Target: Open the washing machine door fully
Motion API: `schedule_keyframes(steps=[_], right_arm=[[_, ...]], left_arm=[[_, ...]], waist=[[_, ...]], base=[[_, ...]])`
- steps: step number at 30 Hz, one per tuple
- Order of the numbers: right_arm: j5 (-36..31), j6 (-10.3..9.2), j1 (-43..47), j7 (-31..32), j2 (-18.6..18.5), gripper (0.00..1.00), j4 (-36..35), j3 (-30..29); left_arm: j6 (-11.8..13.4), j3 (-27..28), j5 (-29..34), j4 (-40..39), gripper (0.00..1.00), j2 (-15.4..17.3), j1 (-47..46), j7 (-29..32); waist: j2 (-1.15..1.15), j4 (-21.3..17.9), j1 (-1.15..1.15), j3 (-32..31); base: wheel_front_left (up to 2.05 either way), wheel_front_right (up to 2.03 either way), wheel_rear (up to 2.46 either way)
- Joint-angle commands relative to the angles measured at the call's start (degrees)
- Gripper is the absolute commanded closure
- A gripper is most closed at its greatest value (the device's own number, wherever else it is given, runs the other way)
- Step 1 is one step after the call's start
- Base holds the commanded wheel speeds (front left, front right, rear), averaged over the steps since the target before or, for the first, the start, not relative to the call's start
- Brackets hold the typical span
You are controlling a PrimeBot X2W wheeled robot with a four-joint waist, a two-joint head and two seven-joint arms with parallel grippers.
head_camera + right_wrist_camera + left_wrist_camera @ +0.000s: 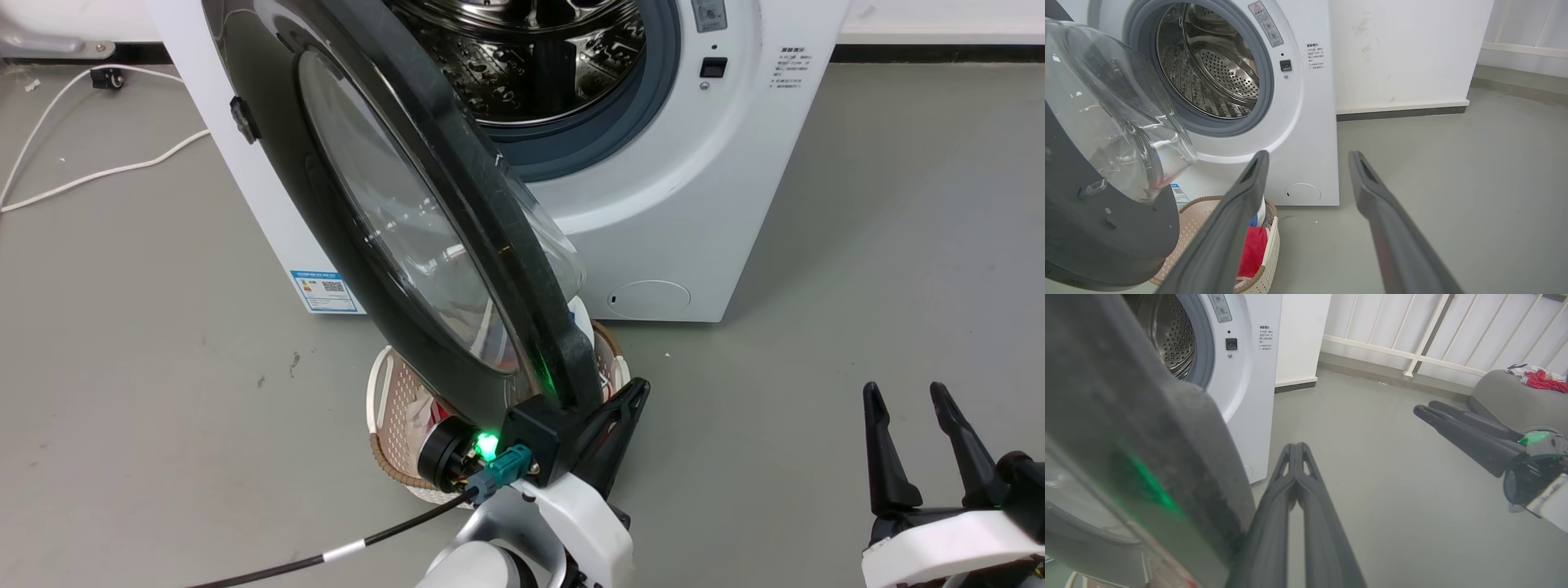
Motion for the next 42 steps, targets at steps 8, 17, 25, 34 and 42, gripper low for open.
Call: schedule_keyframes(steps=[8, 17, 25, 34, 42], right_arm=[[0.3, -0.01, -0.6, 0.0, 0.2, 0.0, 0.2, -0.7], [0.4, -0.01, 0.0, 0.4, 0.2, 0.0, 0.1, -1.4], [0.3, -0.01, 0.1, 0.8, 0.2, 0.0, -0.1, -1.7], [-0.6, 0.0, 0.7, 1.9, 0.2, 0.0, -0.9, -2.3], [-0.9, 0.0, 1.0, 2.6, 0.2, 0.0, -1.6, -3.5]], left_arm=[[1.5, 1.6, -0.3, 1.2, 1.0, 1.1, 0.0, -1.7], [2.9, 1.5, 0.1, -1.8, 1.0, 2.8, 2.7, -2.2], [4.0, 0.6, -0.1, -5.9, 1.0, 3.3, 5.8, -1.8], [5.4, 0.1, -0.4, -9.8, 1.0, 3.3, 8.6, -2.6], [6.7, 0.2, -0.5, -12.1, 1.0, 4.0, 10.4, -3.3]], waist=[[0.0, 1.5, 0.0, 0.2], [0.0, 4.0, 0.0, 0.2], [0.0, 7.8, 0.0, -0.2], [0.0, 13.5, 0.0, -0.3], [0.0, 19.5, 0.0, -0.2]], base=[[0.0, 0.0, 0.0], [0.0, 0.0, 0.0], [0.0, 0.0, 0.0], [0.0, 0.0, 0.0], [0.0, 0.0, 0.0]])
